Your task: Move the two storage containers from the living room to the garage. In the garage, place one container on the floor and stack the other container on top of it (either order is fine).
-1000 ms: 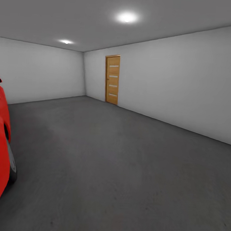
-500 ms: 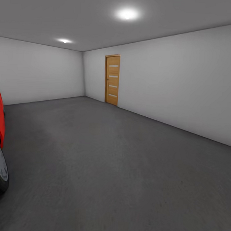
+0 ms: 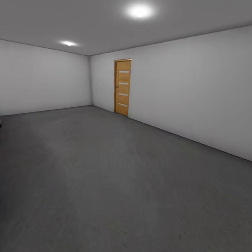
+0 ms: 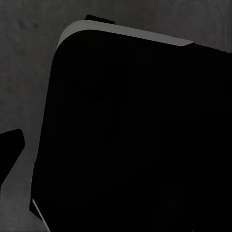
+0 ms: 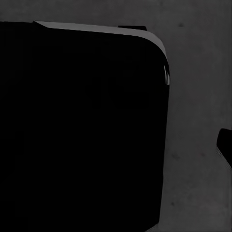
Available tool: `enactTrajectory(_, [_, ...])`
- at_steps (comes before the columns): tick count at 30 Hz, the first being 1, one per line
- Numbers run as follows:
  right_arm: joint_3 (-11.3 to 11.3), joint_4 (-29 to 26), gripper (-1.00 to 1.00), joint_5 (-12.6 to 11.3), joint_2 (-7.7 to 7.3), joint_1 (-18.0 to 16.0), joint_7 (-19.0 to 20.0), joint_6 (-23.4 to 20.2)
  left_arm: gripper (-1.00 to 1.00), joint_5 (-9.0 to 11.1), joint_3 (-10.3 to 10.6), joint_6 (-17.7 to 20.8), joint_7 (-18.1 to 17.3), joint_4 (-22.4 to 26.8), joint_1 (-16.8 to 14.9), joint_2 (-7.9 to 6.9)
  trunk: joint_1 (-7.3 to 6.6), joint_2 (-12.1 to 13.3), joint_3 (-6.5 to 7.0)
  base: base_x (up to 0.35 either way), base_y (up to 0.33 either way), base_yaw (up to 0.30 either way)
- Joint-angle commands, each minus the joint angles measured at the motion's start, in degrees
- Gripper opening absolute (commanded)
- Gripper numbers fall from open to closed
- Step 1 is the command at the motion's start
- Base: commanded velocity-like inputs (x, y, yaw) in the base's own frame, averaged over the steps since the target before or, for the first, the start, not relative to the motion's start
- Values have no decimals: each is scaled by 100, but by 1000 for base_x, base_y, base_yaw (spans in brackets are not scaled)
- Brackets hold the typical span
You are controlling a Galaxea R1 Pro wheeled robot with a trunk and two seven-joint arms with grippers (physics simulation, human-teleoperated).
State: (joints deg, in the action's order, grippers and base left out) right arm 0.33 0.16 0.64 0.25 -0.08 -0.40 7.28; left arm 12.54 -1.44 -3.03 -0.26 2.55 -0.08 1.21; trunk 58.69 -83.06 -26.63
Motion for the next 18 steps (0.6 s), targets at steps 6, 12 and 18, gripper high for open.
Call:
enactTrajectory(6, [9, 2, 100, 6, -8, -1, -4, 19, 100, 30, -14, -15, -1, 0, -1, 2, 3, -2, -4, 322, 0, 0])
enactTrajectory(12, [6, 2, 100, 6, -9, -1, -4, 19, 100, 30, -13, -14, -1, 0, -1, 1, 3, -2, -4, 322, 0, 0])
enactTrajectory(18, [4, 2, 100, 6, -7, -1, -4, 19, 100, 30, -12, -14, -1, 0, -1, -1, 3, -2, -4, 322, 0, 0])
